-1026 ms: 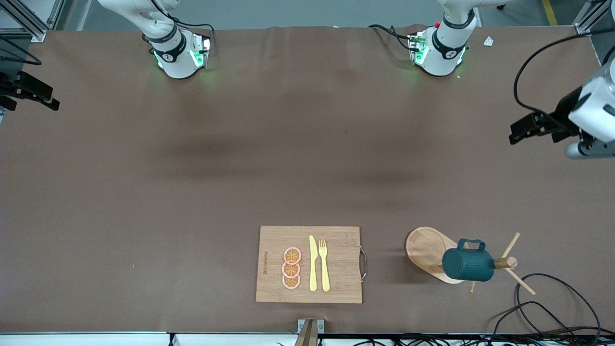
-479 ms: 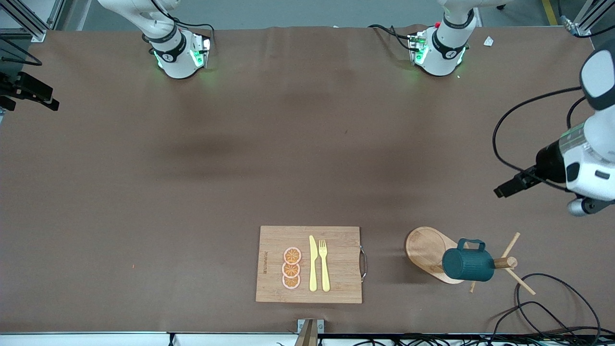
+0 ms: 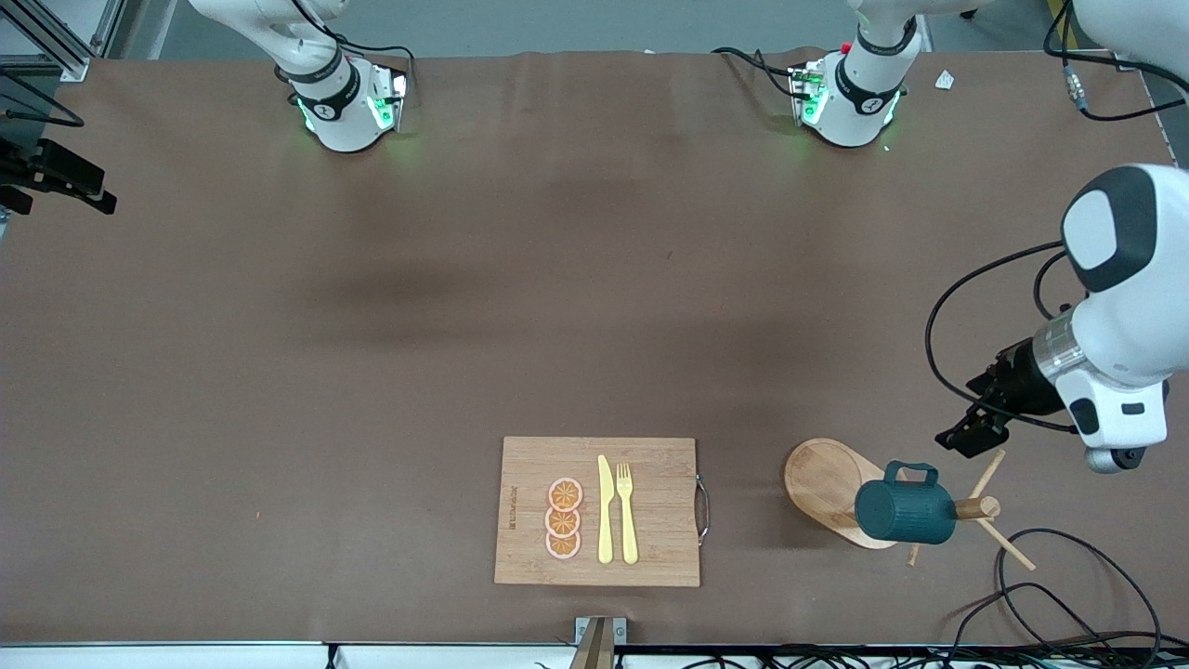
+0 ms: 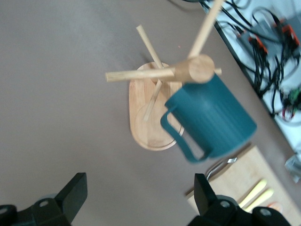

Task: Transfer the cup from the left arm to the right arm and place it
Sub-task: 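Reach the left gripper toward the teal mug on the wooden stand, then close the left gripper around the teal mug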

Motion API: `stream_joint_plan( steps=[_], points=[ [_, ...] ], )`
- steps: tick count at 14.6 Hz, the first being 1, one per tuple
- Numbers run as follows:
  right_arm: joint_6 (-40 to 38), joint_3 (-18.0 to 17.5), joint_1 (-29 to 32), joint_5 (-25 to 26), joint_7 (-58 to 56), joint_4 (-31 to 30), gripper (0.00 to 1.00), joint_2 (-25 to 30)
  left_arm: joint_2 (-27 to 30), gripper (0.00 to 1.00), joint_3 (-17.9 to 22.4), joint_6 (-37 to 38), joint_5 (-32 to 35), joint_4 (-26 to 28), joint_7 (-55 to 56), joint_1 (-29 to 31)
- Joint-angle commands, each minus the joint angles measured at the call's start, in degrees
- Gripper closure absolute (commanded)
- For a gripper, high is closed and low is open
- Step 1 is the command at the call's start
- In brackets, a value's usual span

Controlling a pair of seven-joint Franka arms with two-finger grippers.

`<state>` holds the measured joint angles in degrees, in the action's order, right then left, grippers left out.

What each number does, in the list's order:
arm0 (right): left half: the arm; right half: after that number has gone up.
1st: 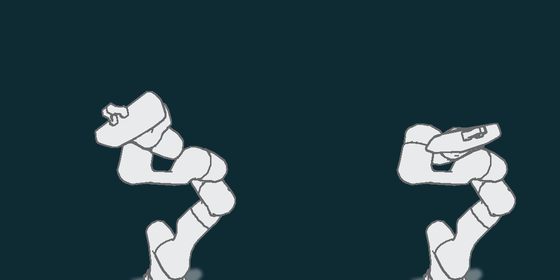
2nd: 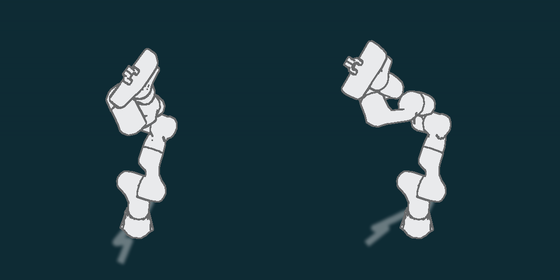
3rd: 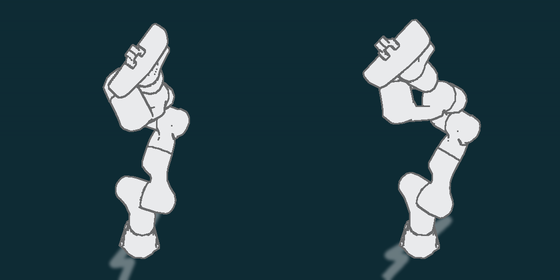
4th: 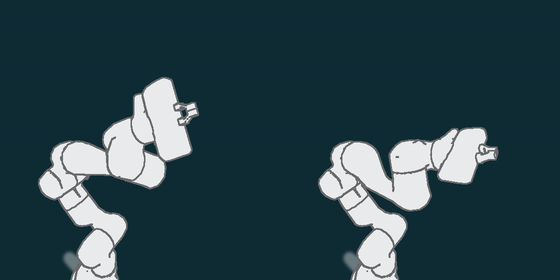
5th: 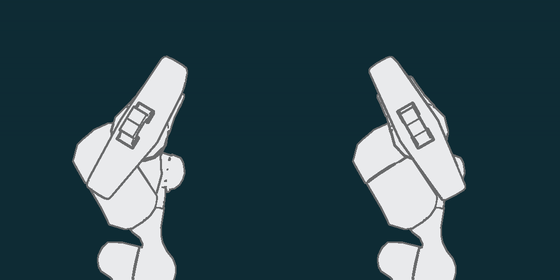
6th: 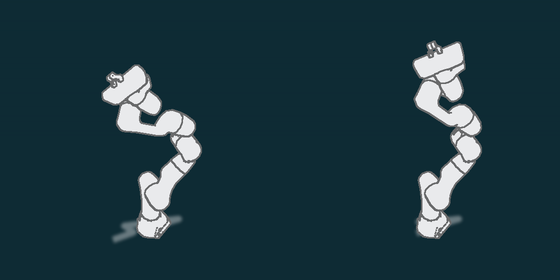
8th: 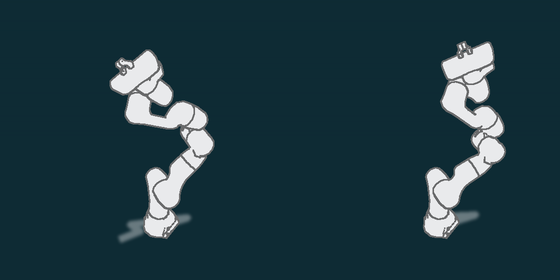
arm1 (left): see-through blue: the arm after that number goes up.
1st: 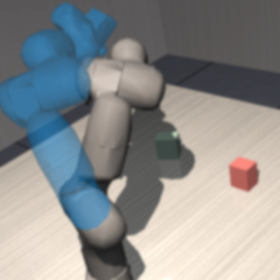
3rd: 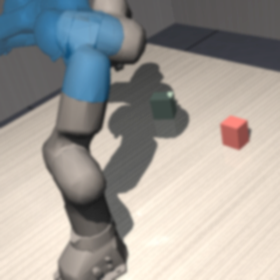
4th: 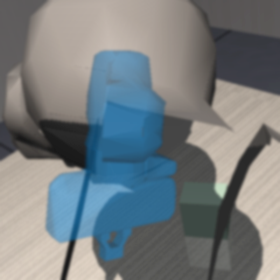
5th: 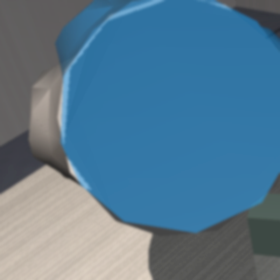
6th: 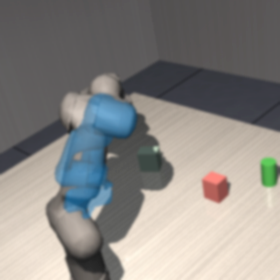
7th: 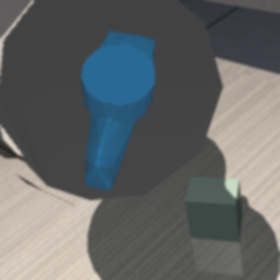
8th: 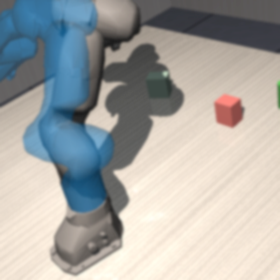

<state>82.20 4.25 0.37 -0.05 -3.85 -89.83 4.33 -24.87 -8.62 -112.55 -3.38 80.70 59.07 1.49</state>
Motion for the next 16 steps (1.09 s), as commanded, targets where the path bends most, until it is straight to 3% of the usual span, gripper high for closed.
stream_joint_plan(
  steps=[1,8,11,16],
  points=[
    [-0.02,-0.20,-0.02,0.49,0.07,-0.08,0.00,0.24,-3.33,0.00,0.01,-1.87,-0.57,-1.86,5.87,-0.17],
    [0.06,-0.20,-0.02,0.49,0.07,-0.08,0.00,0.24,-4.92,0.00,-0.08,-7.85,-4.62,-1.95,12.82,0.01],
    [0.06,-0.20,-0.02,0.49,0.07,-0.08,0.00,0.15,-4.31,0.00,0.09,-10.22,-11.37,-1.95,19.21,0.36],
    [0.06,-0.20,-0.02,0.49,0.07,-0.08,0.00,0.15,-6.33,0.00,0.01,-18.66,-11.82,-3.35,22.41,0.88]
  ],
)
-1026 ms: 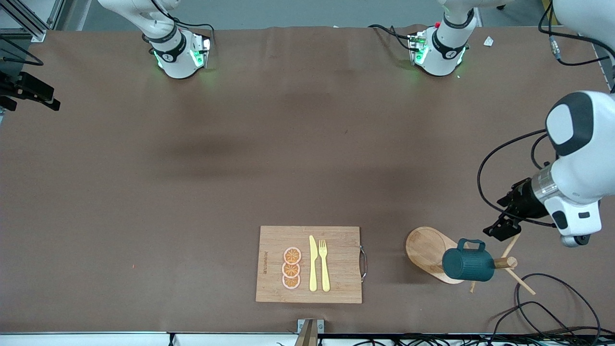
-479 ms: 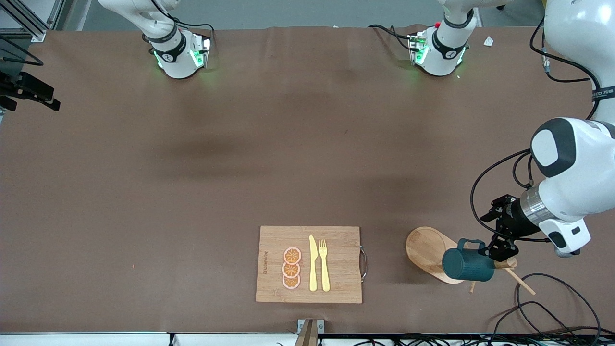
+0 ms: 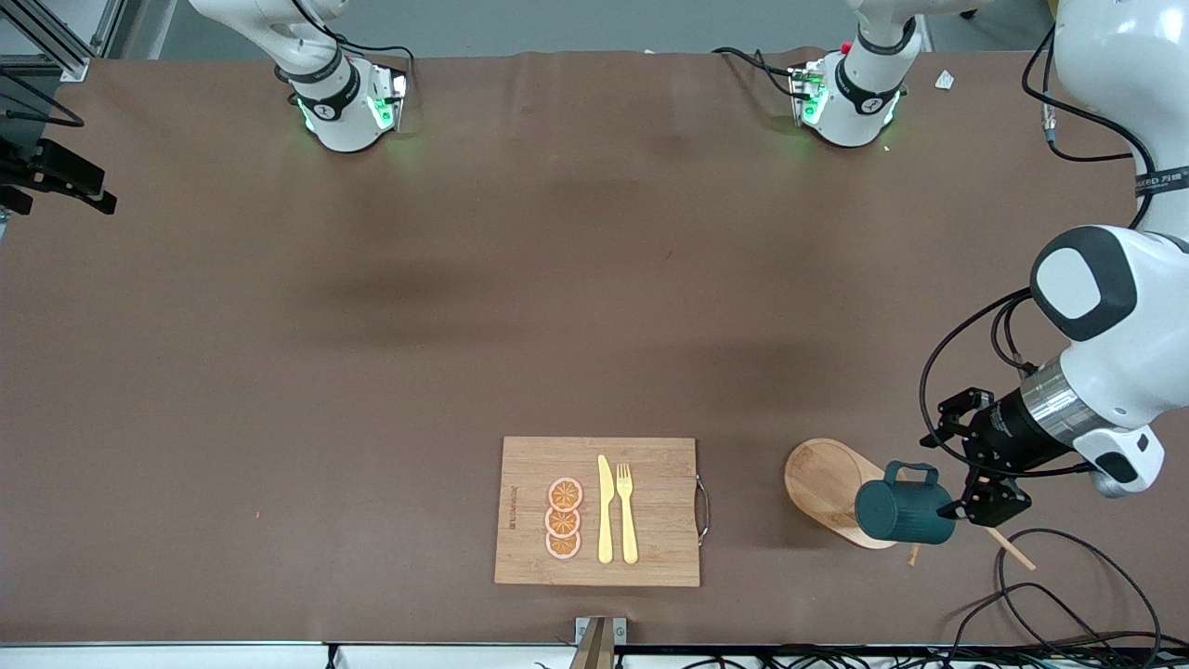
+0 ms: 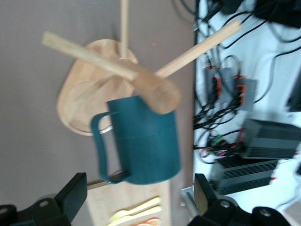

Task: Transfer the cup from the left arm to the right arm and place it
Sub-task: 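Close the left gripper around the teal mug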

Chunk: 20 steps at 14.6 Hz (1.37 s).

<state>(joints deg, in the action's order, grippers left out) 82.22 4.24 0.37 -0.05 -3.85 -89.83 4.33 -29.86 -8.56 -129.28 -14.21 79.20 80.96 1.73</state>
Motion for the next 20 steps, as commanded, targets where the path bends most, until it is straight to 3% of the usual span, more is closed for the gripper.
stream_joint_plan(
  steps=[1,7,20],
  points=[
    [0.05,-0.20,-0.02,0.49,0.07,-0.08,0.00,0.15,-1.86,0.00,-0.05,-1.94,-0.99,-2.82,0.52,0.64],
    [-0.04,-0.20,-0.02,0.49,0.07,-0.08,0.00,0.15,-5.38,0.00,-0.05,-6.15,-3.54,-3.27,0.43,0.55],
    [-0.04,-0.20,0.07,0.49,0.07,-0.08,0.00,0.15,-7.93,0.00,-0.05,-6.16,-3.45,-4.94,-2.03,-0.32]
  ],
)
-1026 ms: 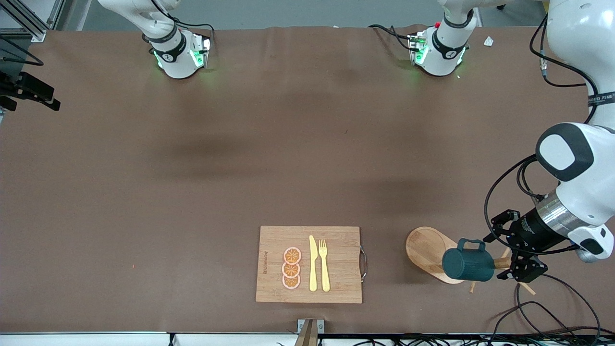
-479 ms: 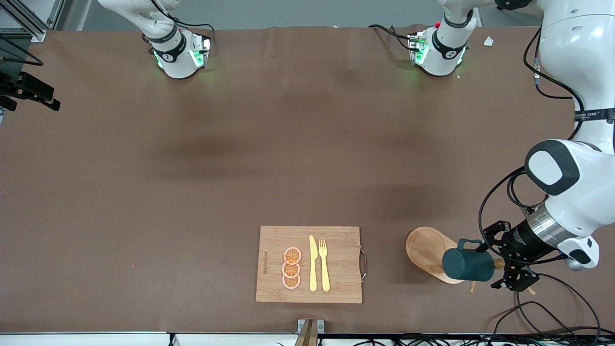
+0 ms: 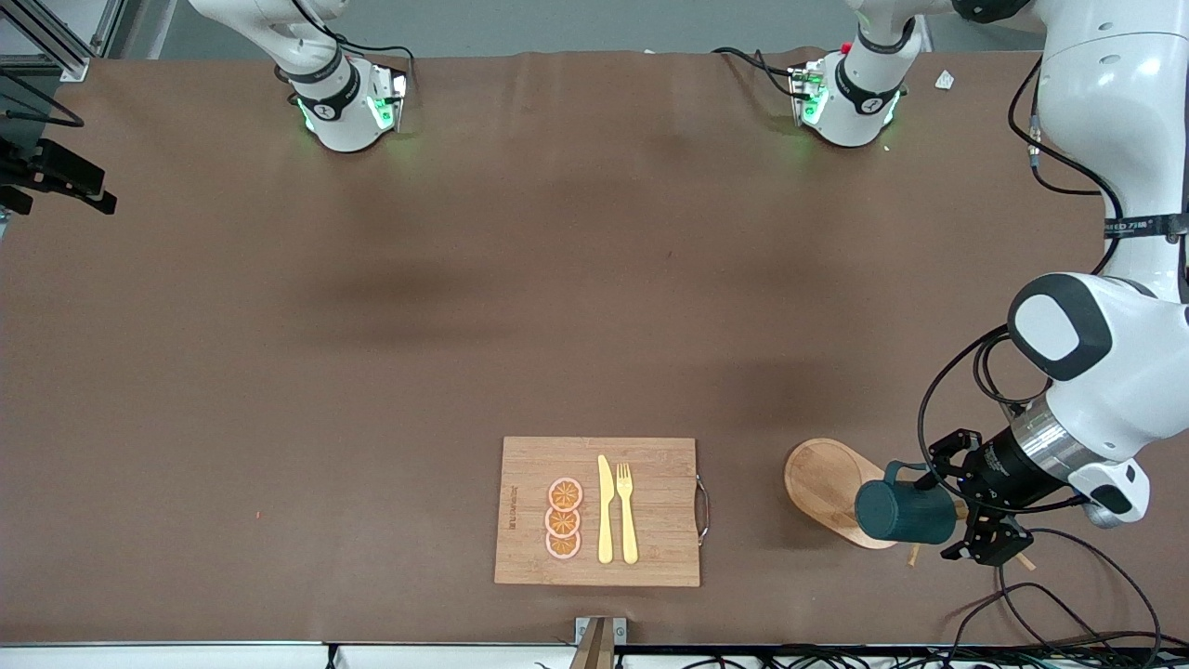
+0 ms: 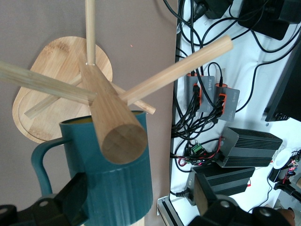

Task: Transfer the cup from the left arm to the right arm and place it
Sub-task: 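Lift the teal mug off the wooden stand with the left gripper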

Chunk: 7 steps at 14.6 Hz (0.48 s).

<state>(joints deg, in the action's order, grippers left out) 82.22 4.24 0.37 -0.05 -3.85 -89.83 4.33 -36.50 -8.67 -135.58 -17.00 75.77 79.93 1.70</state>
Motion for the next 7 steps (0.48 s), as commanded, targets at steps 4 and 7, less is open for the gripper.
stream_joint_plan(
  steps=[4,7],
  points=[
    [-0.04,-0.20,0.06,0.49,0.07,-0.08,0.00,0.15,-1.73,0.00,0.06,0.14,-0.58,-1.50,-1.00,-0.91],
    [-0.04,-0.20,0.06,0.49,0.07,-0.08,0.00,0.15,-2.26,0.00,0.06,0.06,-0.58,-1.50,-1.00,-1.18]
  ],
)
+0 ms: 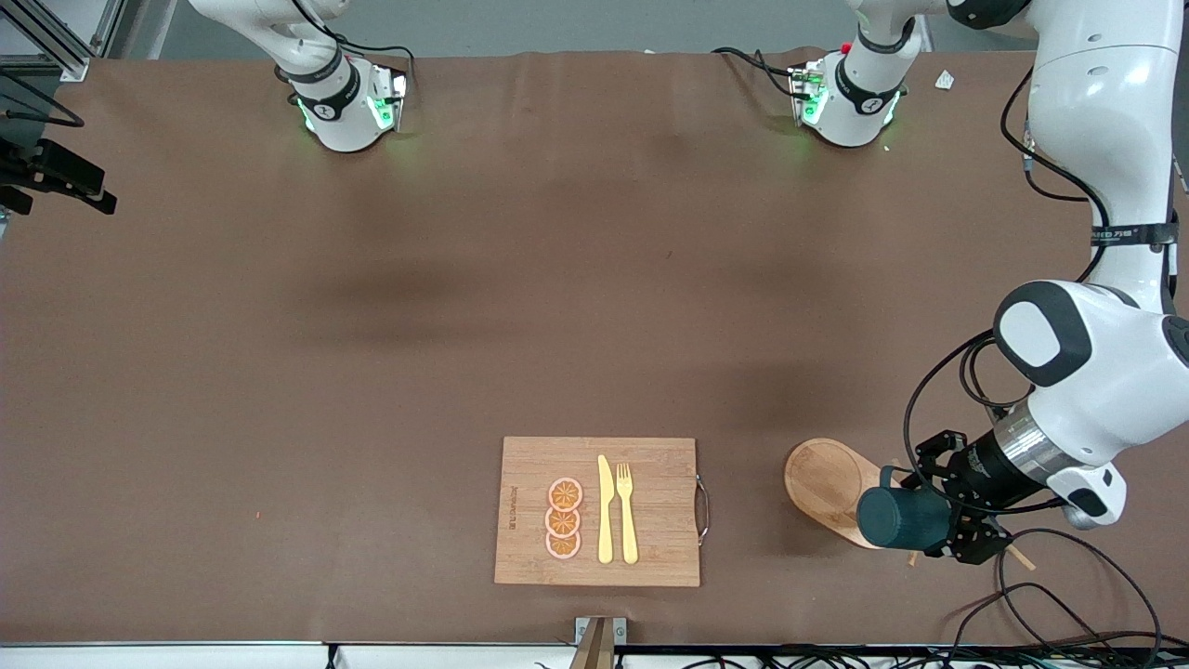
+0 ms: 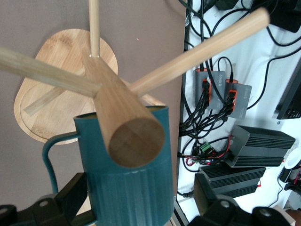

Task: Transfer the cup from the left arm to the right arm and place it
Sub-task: 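Lift the teal mug off the wooden stand with the left gripper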

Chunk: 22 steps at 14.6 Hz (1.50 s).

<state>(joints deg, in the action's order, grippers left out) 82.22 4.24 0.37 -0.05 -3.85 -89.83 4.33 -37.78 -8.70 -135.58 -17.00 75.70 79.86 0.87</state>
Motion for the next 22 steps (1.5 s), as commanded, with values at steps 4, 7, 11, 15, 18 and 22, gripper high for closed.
stream_joint_plan(
  steps=[4,7,11,15,18,22],
  points=[
    [-0.04,-0.20,0.06,0.49,0.07,-0.08,0.00,0.15,-1.50,0.00,0.09,0.06,-0.58,-1.44,-0.94,-0.34],
    [-0.04,-0.20,0.06,0.49,0.07,-0.08,0.00,0.15,-1.77,0.00,0.09,0.06,-0.58,-1.44,-0.94,-0.69],
    [-0.04,-0.20,0.06,0.49,0.07,-0.08,0.00,0.15,-2.03,0.00,0.09,0.06,-0.58,-1.44,-1.11,-0.78],
    [-0.04,-0.20,0.06,0.49,0.07,-0.08,0.00,0.15,-2.21,0.12,0.09,-0.03,-0.58,-1.44,-2.61,-0.78],
    [-0.13,-0.20,0.06,0.49,0.07,-0.17,0.00,0.15,-2.30,0.27,0.09,-0.03,-0.58,-1.44,-2.61,-0.78],
    [-0.13,-0.20,-0.02,0.49,0.07,-0.17,0.00,0.15,-2.21,0.36,0.09,-0.03,-0.58,-1.44,-2.52,-0.69]
  ],
)
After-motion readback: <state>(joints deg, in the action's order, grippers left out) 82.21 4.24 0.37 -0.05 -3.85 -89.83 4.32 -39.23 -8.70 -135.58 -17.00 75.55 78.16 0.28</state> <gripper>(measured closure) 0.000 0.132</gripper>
